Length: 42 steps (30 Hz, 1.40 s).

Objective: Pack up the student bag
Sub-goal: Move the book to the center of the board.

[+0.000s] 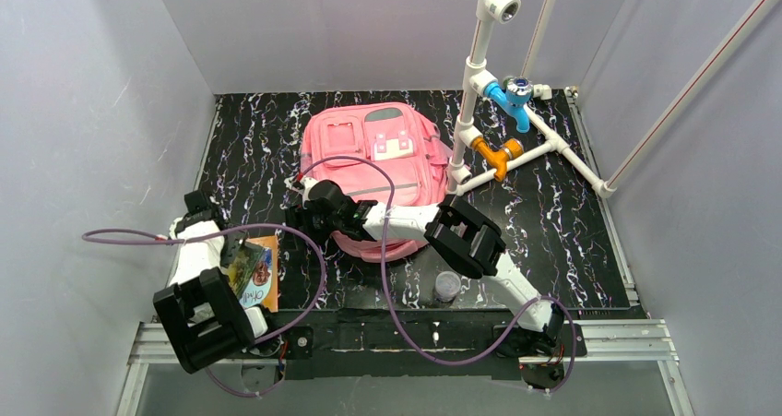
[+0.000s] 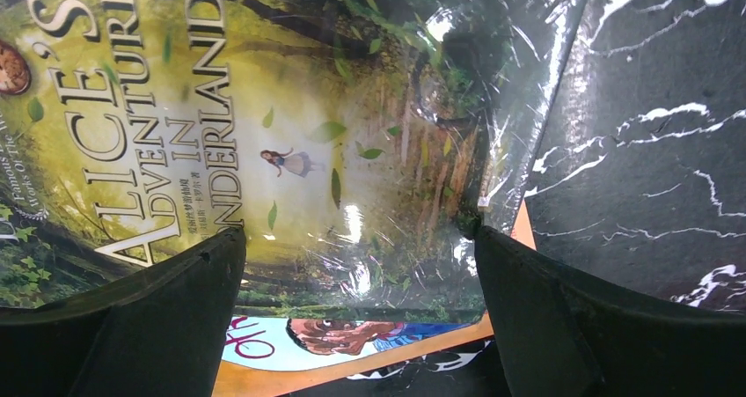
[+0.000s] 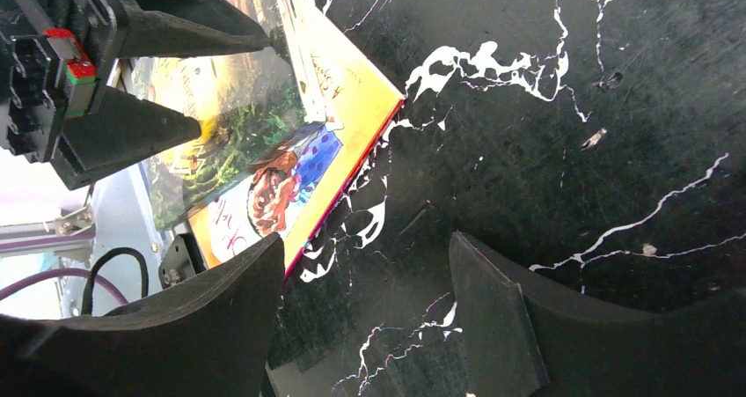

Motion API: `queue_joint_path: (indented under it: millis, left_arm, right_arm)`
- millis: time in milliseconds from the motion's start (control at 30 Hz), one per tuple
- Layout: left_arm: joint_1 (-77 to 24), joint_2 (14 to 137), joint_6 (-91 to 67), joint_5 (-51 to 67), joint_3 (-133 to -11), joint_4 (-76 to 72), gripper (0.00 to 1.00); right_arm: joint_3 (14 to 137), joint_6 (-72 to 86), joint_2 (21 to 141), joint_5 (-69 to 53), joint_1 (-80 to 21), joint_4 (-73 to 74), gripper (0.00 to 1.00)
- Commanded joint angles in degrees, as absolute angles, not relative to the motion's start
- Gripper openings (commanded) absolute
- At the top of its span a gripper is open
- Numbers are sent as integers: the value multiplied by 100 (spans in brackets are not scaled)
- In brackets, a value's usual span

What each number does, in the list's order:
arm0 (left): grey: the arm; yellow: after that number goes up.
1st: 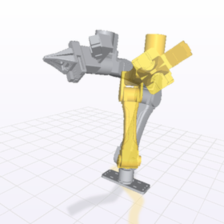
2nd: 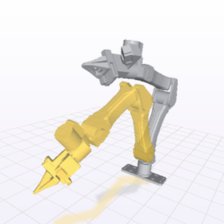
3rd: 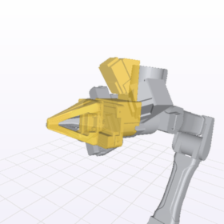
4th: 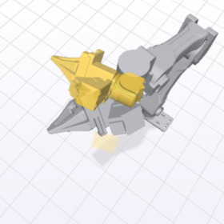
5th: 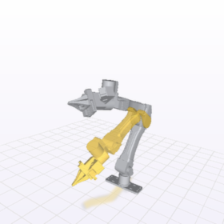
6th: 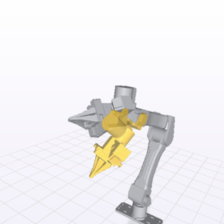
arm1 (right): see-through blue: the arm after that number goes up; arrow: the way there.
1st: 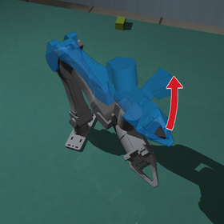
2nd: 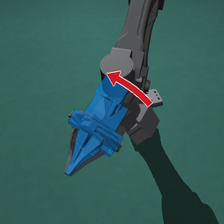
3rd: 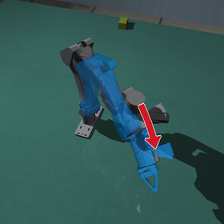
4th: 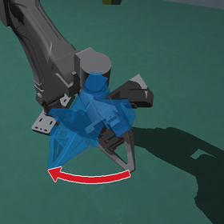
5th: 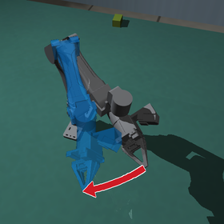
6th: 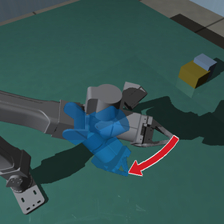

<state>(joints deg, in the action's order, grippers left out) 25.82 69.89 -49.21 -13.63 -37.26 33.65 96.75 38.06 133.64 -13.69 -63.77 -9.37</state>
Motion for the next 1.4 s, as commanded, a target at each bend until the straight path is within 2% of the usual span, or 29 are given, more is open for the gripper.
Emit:
queue_joint_path:
  millis: [0, 133, 267, 500, 800, 967, 1033, 1100, 1367]
  left_arm:
    - [1950, 8118, -5429, 1083, -3297, 1954, 98]
    - [1478, 8359, -5422, 1142, -3574, 1919, 98]
    - [1435, 7869, -4954, 863, -3656, 1973, 98]
    - [1372, 7631, -4795, 1469, -3914, 2058, 98]
    - [1372, 6989, -3427, -671, -5140, 3193, 98]
    - [1442, 7698, -2901, -1679, -5864, 2973, 98]
    - [1465, 8243, -2367, -1473, -6174, 2882, 98]
    - [1494, 8949, -2015, -1405, -6942, 3438, 98]
    - [1478, 10455, -1249, -1674, -7475, 3415, 98]
  right_arm:
    - [9563, 4026, 13087, -1463, -6362, -1105, 76]
    - [9580, 3967, 13074, -1453, -6358, -1116, 76]
    - [9540, 3821, 13035, -1473, -6359, -1052, 75]
    - [9413, 4147, 13002, -1170, -6354, -1184, 76]
    - [8887, 4555, 12431, -665, -6381, -1560, 75]
    - [8999, 4476, 12433, -903, -6381, -1612, 75]
    - [9038, 4437, 12436, -971, -6381, -1607, 74]
    - [9065, 4357, 12429, -1011, -6381, -1597, 74]
    - [9022, 4461, 12568, -1123, -6431, -1612, 73]
